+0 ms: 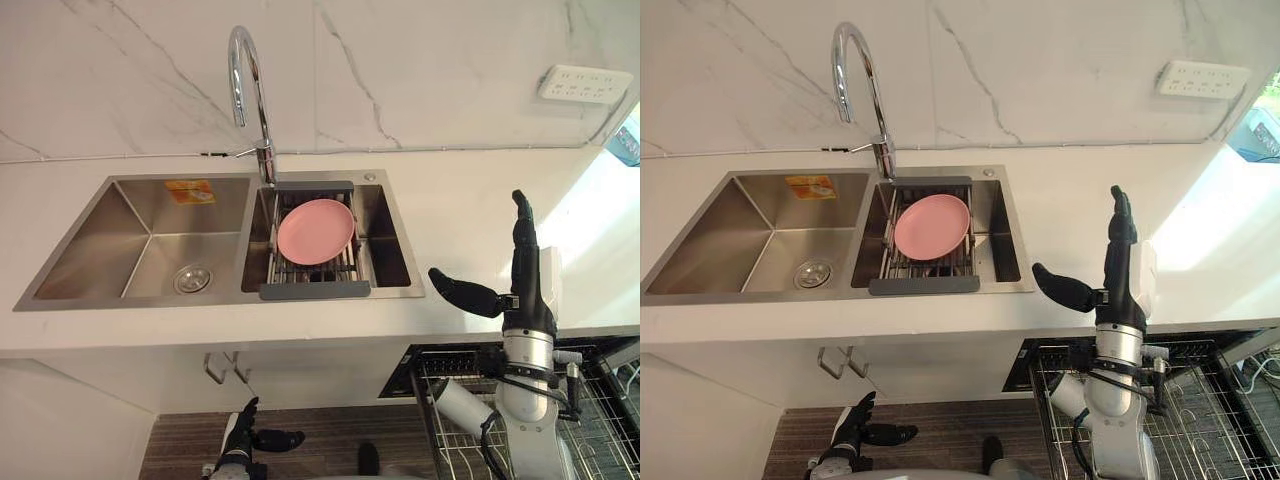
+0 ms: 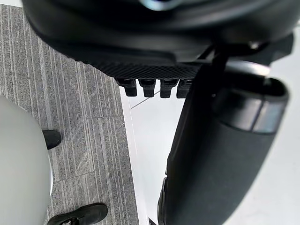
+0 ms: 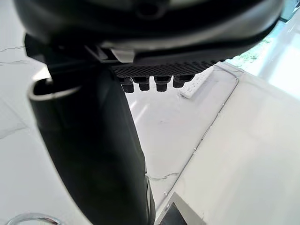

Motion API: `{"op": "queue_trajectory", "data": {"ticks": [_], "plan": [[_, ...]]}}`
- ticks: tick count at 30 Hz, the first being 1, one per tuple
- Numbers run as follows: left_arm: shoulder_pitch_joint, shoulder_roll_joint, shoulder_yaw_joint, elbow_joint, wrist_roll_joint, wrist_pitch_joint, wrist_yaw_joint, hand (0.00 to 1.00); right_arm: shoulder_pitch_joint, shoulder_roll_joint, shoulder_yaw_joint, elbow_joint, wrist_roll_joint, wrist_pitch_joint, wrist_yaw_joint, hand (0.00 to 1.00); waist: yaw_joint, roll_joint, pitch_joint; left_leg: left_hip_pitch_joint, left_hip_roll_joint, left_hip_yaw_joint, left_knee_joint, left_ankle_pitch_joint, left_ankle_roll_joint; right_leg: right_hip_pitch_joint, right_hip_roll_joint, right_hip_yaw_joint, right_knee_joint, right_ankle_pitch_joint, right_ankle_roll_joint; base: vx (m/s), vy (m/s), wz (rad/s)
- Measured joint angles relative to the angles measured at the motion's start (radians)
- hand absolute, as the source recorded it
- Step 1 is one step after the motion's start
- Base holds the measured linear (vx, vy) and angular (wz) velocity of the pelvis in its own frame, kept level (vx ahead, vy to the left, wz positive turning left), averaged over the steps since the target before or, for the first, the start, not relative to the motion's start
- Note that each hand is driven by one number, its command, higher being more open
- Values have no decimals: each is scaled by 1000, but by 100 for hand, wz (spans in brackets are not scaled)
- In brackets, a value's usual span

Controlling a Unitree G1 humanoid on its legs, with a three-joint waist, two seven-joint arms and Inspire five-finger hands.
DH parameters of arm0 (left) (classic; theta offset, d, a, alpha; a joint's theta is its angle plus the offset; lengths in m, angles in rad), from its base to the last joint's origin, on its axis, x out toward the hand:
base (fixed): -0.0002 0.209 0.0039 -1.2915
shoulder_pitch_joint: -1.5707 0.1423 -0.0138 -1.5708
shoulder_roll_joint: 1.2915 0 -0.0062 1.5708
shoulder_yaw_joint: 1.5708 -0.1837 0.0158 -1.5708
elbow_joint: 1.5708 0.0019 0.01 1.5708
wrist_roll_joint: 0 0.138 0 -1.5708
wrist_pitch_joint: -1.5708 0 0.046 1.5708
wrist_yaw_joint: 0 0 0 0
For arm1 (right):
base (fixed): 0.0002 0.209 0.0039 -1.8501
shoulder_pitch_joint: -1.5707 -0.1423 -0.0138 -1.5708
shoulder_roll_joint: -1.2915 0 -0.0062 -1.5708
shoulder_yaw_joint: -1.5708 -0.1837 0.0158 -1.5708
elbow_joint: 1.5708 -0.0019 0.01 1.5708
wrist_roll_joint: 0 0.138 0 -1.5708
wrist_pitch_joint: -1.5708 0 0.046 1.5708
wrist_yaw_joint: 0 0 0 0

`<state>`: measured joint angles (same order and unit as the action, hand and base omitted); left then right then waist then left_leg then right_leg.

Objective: Walk over to the sink, pick up the cup, carry it to the dishwasher, place the cup inside the dishwasher, then close the dishwasher door

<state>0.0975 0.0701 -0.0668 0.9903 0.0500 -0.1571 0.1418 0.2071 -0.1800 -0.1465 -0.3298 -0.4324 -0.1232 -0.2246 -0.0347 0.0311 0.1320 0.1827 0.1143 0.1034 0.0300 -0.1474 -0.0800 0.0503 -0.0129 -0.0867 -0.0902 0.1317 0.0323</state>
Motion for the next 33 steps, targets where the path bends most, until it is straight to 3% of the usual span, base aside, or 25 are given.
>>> {"op": "queue_trajectory", "data": {"ticks": [9,24,33], "plan": [[-4,0,0,-4,0,-1,-18,100,-126,-146,96,57,9,-23,94,100,19,-3,-2,-1,1,-20,-14,14,-7,0,-2,-28,-1,0,-2,-3,1,7],[-4,11,0,-5,-2,-2,-55,100,-284,-279,224,233,16,-38,173,100,24,-21,-11,-21,0,-69,-30,36,-7,-3,-8,-75,-1,-9,1,-22,-3,9],[-4,11,-1,-16,-2,-2,-57,100,-444,-338,296,372,15,-32,183,100,46,-24,-9,-42,-2,-96,-49,57,-10,-20,-13,-99,0,-6,-3,-20,-1,8]]}}
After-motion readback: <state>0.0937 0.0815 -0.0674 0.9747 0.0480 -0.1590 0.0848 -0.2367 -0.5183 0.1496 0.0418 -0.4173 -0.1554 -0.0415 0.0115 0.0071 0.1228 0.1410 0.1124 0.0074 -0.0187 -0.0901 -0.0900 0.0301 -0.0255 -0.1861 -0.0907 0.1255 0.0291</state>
